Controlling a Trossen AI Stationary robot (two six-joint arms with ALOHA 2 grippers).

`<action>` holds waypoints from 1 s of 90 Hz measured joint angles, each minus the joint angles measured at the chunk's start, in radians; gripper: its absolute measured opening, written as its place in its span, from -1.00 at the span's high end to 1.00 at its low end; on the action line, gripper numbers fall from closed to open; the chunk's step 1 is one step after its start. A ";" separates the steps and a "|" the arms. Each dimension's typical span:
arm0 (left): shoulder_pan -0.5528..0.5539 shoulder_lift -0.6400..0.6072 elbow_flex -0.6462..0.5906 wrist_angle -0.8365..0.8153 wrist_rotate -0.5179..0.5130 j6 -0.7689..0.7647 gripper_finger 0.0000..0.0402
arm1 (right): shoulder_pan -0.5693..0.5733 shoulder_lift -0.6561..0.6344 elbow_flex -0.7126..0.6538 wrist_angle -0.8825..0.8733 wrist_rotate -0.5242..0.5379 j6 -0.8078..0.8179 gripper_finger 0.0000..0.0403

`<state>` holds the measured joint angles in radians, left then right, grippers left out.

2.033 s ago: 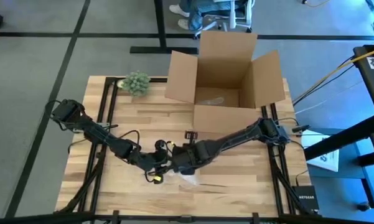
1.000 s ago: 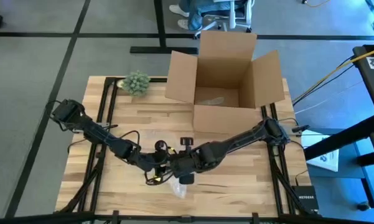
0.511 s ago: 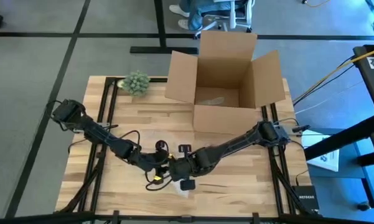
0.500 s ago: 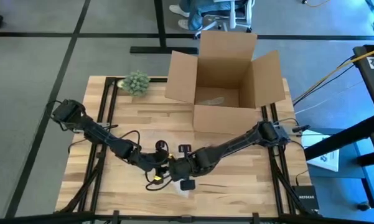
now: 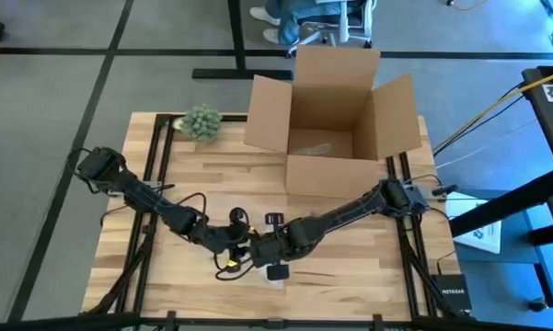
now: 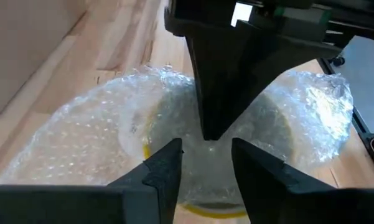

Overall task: Wrap mug
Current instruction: Wrap the orange patterned mug with the bubble wrap

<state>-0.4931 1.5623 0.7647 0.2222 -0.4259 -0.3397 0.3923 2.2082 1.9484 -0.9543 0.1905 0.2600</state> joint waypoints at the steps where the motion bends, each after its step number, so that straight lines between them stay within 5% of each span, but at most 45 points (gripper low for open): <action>1: 0.000 0.000 0.000 0.000 0.000 0.000 0.38 | 0.000 0.000 0.000 0.000 0.000 0.000 1.00; 90: -0.008 -0.081 -0.008 -0.083 -0.037 -0.019 0.38 | -0.002 0.026 0.094 -0.075 -0.024 -0.007 1.00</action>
<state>-0.5007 1.4815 0.7563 0.1391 -0.4625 -0.3583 0.3903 2.2341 2.0426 -1.0288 0.1665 0.2530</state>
